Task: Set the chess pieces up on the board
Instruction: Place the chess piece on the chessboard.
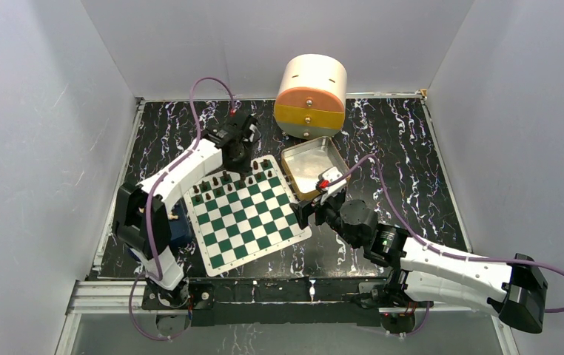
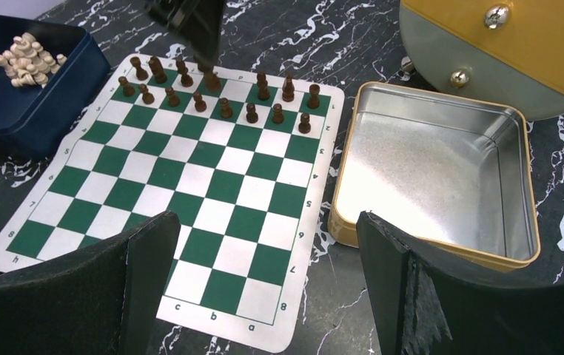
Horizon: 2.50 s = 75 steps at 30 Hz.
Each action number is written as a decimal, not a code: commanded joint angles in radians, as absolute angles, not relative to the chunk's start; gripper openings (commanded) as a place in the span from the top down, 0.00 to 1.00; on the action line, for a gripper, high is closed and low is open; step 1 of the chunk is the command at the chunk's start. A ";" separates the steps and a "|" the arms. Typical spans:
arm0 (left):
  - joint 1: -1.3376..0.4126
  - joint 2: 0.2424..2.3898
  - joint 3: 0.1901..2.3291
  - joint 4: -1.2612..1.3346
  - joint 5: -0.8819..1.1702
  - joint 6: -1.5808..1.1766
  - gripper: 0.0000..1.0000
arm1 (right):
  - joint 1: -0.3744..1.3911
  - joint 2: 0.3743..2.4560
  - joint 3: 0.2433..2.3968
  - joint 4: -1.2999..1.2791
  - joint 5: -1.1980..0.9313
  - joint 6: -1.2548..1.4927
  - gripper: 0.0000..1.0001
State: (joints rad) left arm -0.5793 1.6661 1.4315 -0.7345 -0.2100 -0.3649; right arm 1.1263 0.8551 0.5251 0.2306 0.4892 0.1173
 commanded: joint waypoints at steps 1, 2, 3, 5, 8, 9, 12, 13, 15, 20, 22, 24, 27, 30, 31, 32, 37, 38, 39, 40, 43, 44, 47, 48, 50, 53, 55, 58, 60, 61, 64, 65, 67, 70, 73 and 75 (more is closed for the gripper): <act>-0.509 1.707 1.520 -0.768 -0.215 -0.309 0.89 | 1.130 0.853 0.523 0.245 0.482 0.123 0.01; -0.491 1.720 1.531 -0.760 -0.214 -0.306 0.89 | 1.130 0.850 0.521 0.247 0.480 0.121 0.01; -0.475 1.738 1.540 -0.752 -0.208 -0.303 0.89 | 1.131 0.847 0.521 0.248 0.479 0.120 0.01; -0.448 1.763 1.553 -0.735 -0.200 -0.298 0.89 | 1.131 0.839 0.520 0.249 0.477 0.116 0.01; -0.418 1.789 1.550 -0.694 -0.192 -0.284 0.89 | 1.131 0.830 0.520 0.240 0.471 0.114 0.01; -0.414 1.795 1.548 -0.683 -0.187 -0.282 0.89 | 1.130 0.828 0.520 0.237 0.466 0.115 0.01; -0.404 1.813 1.538 -0.647 -0.172 -0.283 0.89 | 1.131 0.826 0.520 0.230 0.458 0.115 0.01; -0.400 1.817 1.529 -0.624 -0.166 -0.284 0.89 | 1.131 0.827 0.519 0.229 0.459 0.115 0.01; -0.390 1.829 1.511 -0.597 -0.154 -0.287 0.89 | 1.130 0.830 0.517 0.232 0.461 0.115 0.01; -0.361 1.862 1.489 -0.574 -0.114 -0.291 0.89 | 1.130 0.837 0.517 0.231 0.463 0.125 0.01; -0.357 1.871 1.484 -0.569 -0.107 -0.291 0.89 | 1.129 0.839 0.514 0.235 0.462 0.126 0.01; -0.355 1.875 1.477 -0.565 -0.105 -0.290 0.89 | 1.130 0.844 0.514 0.237 0.467 0.119 0.01; -0.354 1.878 1.465 -0.556 -0.103 -0.289 0.89 | 1.130 0.855 0.524 0.238 0.469 0.111 0.01; -0.353 1.883 1.463 -0.554 -0.110 -0.281 0.89 | 1.130 0.864 0.535 0.243 0.469 0.106 0.01; -0.354 1.884 1.457 -0.549 -0.113 -0.277 0.89 | 1.131 0.868 0.535 0.246 0.469 0.106 0.01; -0.353 1.885 1.453 -0.544 -0.115 -0.274 0.89 | 1.129 0.872 0.537 0.248 0.467 0.106 0.01; -0.353 1.898 1.447 -0.530 -0.091 -0.266 0.89 | 1.130 0.885 0.541 0.240 0.461 0.111 0.01; -0.352 1.899 1.447 -0.529 -0.091 -0.266 0.89 | 1.130 0.885 0.540 0.237 0.462 0.112 0.01; -0.352 1.900 1.447 -0.529 -0.089 -0.264 0.89 | 1.130 0.883 0.538 0.236 0.464 0.113 0.01; -0.351 1.903 1.448 -0.530 -0.089 -0.263 0.89 | 1.130 0.881 0.537 0.236 0.468 0.113 0.01; -0.351 1.902 1.445 -0.530 -0.091 -0.261 0.89 | 1.131 0.873 0.533 0.236 0.468 0.115 0.01; -0.352 1.903 1.442 -0.531 -0.091 -0.261 0.88 | 1.131 0.872 0.532 0.236 0.468 0.116 0.01; -0.351 1.906 1.439 -0.530 -0.093 -0.259 0.88 | 1.131 0.869 0.530 0.238 0.467 0.118 0.01; -0.352 1.908 1.437 -0.530 -0.091 -0.258 0.87 | 1.130 0.869 0.531 0.238 0.466 0.118 0.01; -0.351 1.913 1.432 -0.530 -0.090 -0.257 0.86 | 1.130 0.871 0.531 0.237 0.468 0.118 0.01; -0.352 1.914 1.427 -0.530 -0.099 -0.256 0.85 | 1.130 0.870 0.532 0.234 0.467 0.118 0.01; -0.352 1.911 1.424 -0.529 -0.104 -0.256 0.82 | 1.130 0.867 0.531 0.234 0.469 0.120 0.01; -0.352 1.914 1.424 -0.532 -0.101 -0.255 0.78 | 1.131 0.867 0.526 0.238 0.469 0.124 0.01; -0.351 1.915 1.425 -0.535 -0.098 -0.253 0.75 | 1.130 0.867 0.524 0.239 0.469 0.125 0.01; -0.351 1.916 1.426 -0.535 -0.096 -0.253 0.74 | 1.131 0.868 0.525 0.239 0.467 0.126 0.01; -0.351 1.918 1.432 -0.541 -0.089 -0.250 0.68 | 1.130 0.867 0.525 0.236 0.466 0.130 0.01; -0.351 1.918 1.431 -0.541 -0.082 -0.250 0.67 | 1.130 0.867 0.524 0.236 0.467 0.131 0.01; -0.352 1.916 1.432 -0.541 -0.076 -0.252 0.65 | 1.131 0.864 0.523 0.235 0.465 0.137 0.01; -0.351 1.909 1.447 -0.555 -0.080 -0.253 0.62 | 1.131 0.864 0.521 0.242 0.472 0.156 0.01; -0.351 1.887 1.480 -0.578 -0.060 -0.261 0.59 | 1.130 0.878 0.525 0.251 0.500 0.206 0.01; -0.351 1.864 1.494 -0.586 -0.039 -0.271 0.57 | 1.129 0.899 0.542 0.254 0.496 0.251 0.01</act>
